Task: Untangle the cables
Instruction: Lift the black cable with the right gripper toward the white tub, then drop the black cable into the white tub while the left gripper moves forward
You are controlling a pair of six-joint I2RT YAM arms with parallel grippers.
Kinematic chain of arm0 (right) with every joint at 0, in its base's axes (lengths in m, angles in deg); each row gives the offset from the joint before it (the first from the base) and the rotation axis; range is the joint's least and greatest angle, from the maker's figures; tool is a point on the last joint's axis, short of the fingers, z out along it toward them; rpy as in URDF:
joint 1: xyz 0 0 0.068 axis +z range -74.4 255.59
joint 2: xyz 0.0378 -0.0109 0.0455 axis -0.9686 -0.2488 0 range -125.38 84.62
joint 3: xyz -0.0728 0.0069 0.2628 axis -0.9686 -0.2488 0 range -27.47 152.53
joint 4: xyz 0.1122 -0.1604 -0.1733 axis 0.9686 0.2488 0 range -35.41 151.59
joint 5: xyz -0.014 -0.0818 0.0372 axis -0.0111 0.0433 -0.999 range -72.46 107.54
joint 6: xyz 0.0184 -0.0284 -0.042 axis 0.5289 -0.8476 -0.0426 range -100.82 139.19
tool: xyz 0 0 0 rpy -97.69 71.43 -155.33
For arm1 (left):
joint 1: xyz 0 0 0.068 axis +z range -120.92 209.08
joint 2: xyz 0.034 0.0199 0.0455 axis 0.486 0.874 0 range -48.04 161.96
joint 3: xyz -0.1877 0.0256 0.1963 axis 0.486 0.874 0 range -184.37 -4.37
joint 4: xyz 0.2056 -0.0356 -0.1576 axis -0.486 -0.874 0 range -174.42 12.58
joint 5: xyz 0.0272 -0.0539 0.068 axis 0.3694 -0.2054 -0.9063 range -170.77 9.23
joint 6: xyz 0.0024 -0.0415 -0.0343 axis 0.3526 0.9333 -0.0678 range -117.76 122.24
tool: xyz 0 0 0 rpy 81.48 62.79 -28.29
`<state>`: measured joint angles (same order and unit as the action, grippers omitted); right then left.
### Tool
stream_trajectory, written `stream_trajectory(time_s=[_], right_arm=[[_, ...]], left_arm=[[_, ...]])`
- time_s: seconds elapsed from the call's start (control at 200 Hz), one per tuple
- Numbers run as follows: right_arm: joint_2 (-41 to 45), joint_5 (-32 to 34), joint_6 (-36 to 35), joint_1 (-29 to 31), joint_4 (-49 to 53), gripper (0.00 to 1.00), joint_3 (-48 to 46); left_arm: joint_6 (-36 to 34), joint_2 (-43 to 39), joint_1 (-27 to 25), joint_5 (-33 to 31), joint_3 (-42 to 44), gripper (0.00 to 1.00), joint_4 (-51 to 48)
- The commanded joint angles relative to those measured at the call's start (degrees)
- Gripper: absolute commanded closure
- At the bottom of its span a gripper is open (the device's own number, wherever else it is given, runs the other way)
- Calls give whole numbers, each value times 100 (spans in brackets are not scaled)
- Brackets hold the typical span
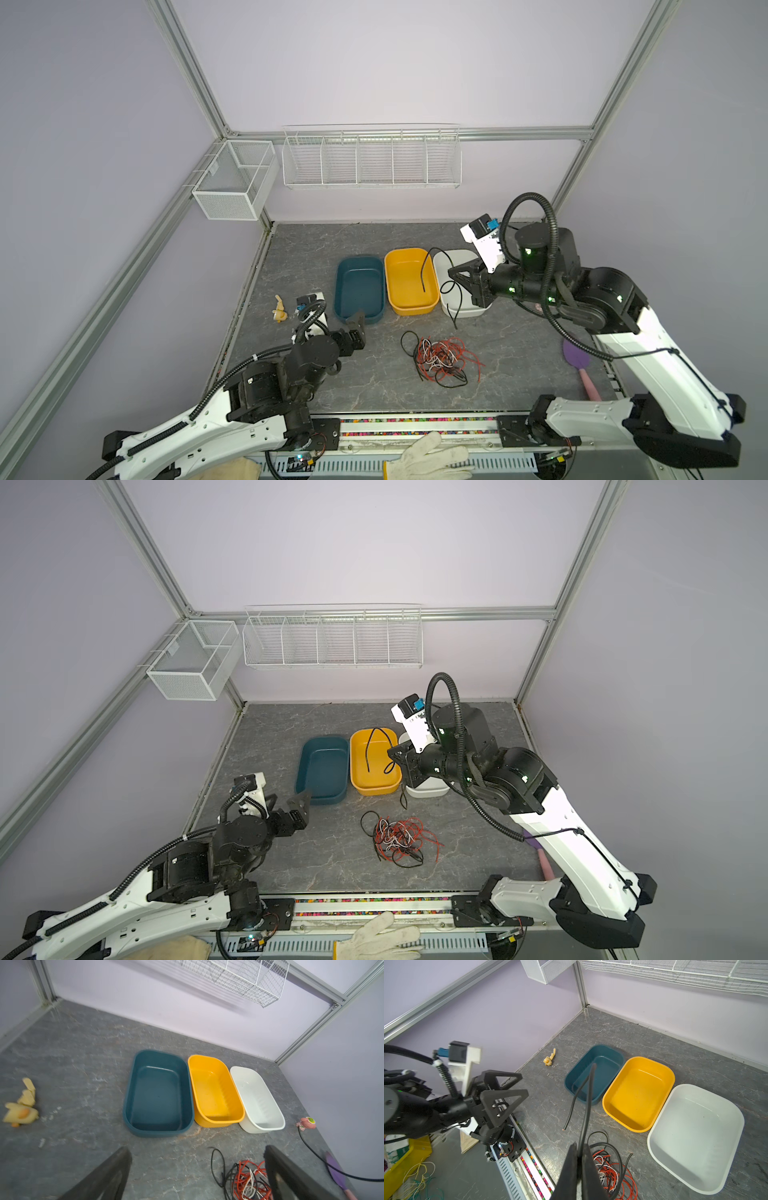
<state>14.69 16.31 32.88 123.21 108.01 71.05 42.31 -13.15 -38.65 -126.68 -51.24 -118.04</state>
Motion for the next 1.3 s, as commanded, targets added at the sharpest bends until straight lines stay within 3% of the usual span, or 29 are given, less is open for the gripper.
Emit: stream_trajectory(time_s=[0.0, 0.2, 0.44, 0.695, 0.825, 0.955, 1.294], right_arm=[[15, 117, 68, -311, -399, 93, -232], [17, 146, 397, -898, -790, 93, -684], [-95, 142, 761, -1695, -1364, 93, -1335], [-641, -74, 928, -2321, -1925, 93, -1782], [-980, -229, 1015, -2569, -2262, 93, -1985], [-1276, -181, 1112, -2780, -2453, 93, -2223], [-1935, -191, 1318, -2901, -2563, 93, -2489]], left_arm=[[-1524, 359, 217, -203, -243, 1, -134], [-2711, 799, 1004, 991, -287, 1, 1349], [-3800, 2124, 1565, 1726, -388, 1, 2913], [-4789, 3571, 1644, 1489, -536, 1, 3534], [-4713, 3513, 1648, 1827, -25, 1, 4376], [-5082, 3354, 1640, 2367, 591, 1, 5135], [-5147, 3383, 1596, 2216, 327, 1, 4678]])
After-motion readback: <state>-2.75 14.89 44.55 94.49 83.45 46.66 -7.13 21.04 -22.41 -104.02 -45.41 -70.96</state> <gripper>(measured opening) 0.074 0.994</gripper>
